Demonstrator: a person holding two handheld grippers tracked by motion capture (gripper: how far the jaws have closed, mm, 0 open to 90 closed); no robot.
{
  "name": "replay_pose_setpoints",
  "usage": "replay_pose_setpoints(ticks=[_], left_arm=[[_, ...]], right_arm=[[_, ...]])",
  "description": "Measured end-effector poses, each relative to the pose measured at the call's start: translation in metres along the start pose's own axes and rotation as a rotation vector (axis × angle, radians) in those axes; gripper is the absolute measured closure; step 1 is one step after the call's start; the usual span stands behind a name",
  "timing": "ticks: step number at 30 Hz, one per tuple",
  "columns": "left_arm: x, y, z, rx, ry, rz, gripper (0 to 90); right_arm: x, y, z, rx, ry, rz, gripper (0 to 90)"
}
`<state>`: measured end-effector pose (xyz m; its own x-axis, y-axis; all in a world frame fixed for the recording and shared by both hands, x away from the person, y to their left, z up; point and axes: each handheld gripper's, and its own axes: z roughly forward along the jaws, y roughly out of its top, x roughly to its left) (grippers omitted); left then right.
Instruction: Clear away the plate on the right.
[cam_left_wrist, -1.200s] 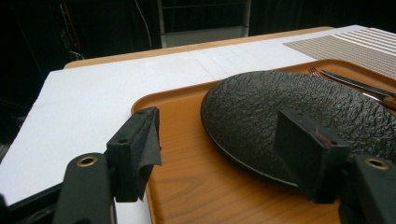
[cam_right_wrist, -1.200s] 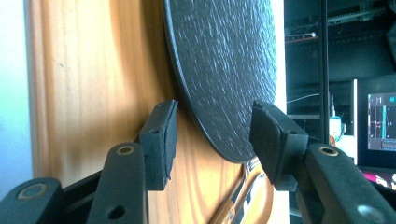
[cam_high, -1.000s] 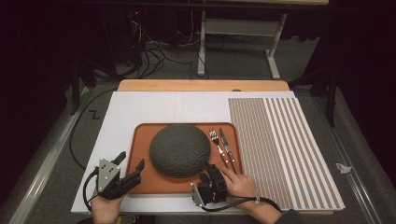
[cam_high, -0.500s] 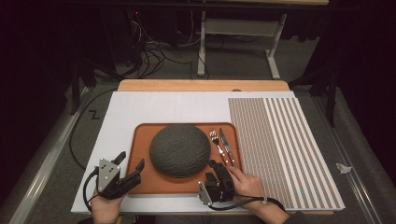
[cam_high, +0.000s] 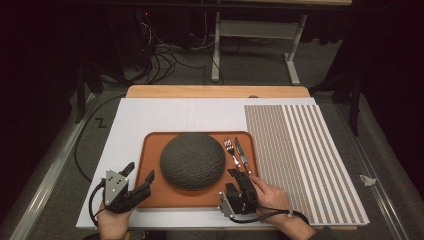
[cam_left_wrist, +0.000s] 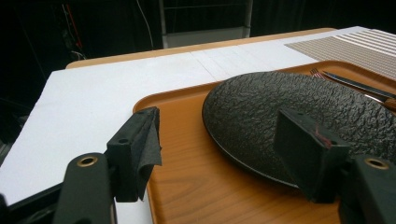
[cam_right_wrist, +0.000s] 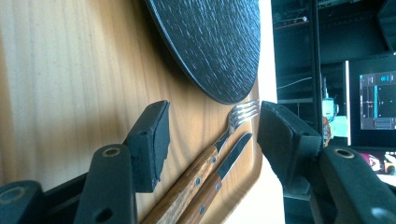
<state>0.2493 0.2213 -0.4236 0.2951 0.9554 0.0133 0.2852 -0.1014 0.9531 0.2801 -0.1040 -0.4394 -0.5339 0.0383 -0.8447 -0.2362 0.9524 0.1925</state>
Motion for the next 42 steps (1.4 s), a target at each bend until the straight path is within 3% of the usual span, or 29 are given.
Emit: replay_pose_setpoints(ticks=[17, 32, 36, 42], left_arm=[[0.000, 0.000, 0.000, 0.002, -0.001, 0.001, 31.9], [0.000, 0.000, 0.000, 0.002, -0.001, 0.001, 31.9], [0.000, 0.000, 0.000, 0.002, -0.001, 0.001, 31.9], [0.000, 0.000, 0.000, 0.001, 0.000, 0.001, 31.9]], right_arm=[[-0.003, -0.018, -0.011, 0.022, -0.008, 0.013, 44.8], [-0.007, -0.042, -0.020, 0.034, -0.043, 0.061, 44.6], [-0.006, -0.046, -0.021, 0.046, -0.058, 0.045, 44.5], [-0.006, -0.053, -0.022, 0.052, -0.068, 0.058, 44.4]])
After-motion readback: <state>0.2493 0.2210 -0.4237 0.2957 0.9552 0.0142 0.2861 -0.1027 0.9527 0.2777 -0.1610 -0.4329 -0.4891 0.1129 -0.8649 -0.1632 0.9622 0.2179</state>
